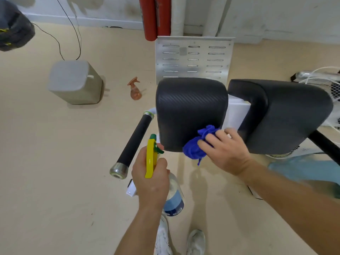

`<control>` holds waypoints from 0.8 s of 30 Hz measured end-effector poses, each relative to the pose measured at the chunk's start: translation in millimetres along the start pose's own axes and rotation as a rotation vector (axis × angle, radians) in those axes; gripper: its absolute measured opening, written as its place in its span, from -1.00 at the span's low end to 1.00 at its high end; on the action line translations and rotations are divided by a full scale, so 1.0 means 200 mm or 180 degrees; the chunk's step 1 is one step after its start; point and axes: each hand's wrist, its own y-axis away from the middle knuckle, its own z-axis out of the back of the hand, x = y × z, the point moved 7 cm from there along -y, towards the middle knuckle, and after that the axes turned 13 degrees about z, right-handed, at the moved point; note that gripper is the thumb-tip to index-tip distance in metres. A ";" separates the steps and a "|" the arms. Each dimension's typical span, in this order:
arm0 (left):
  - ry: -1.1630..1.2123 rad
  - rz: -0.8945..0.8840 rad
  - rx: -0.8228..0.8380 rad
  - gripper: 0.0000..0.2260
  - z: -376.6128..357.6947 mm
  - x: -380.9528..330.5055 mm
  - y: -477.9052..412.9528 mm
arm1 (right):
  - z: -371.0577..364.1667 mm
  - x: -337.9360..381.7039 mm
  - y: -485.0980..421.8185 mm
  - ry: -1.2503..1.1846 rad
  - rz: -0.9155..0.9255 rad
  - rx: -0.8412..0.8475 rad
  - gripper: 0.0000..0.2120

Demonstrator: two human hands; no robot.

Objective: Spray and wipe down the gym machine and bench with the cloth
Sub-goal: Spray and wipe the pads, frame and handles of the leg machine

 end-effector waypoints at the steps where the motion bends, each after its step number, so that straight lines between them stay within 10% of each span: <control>1: -0.0030 0.0015 0.0043 -0.80 -0.02 0.01 0.01 | 0.07 -0.08 -0.01 0.0134 -0.0292 -0.0173 -0.83; 11: -0.0115 -0.0029 0.0375 -0.82 -0.24 0.05 0.14 | 0.07 -0.31 -0.06 -0.0692 -0.2497 -0.1381 -0.78; 19: -0.0246 -0.0260 0.0565 -0.79 -0.37 0.07 0.18 | -0.33 0.18 0.37 -0.2384 -0.2884 0.0855 -0.81; 24: -0.0600 -0.0191 0.0877 -0.71 -0.51 0.12 0.22 | -0.19 0.22 0.58 -0.3051 -0.4315 -0.0056 -0.85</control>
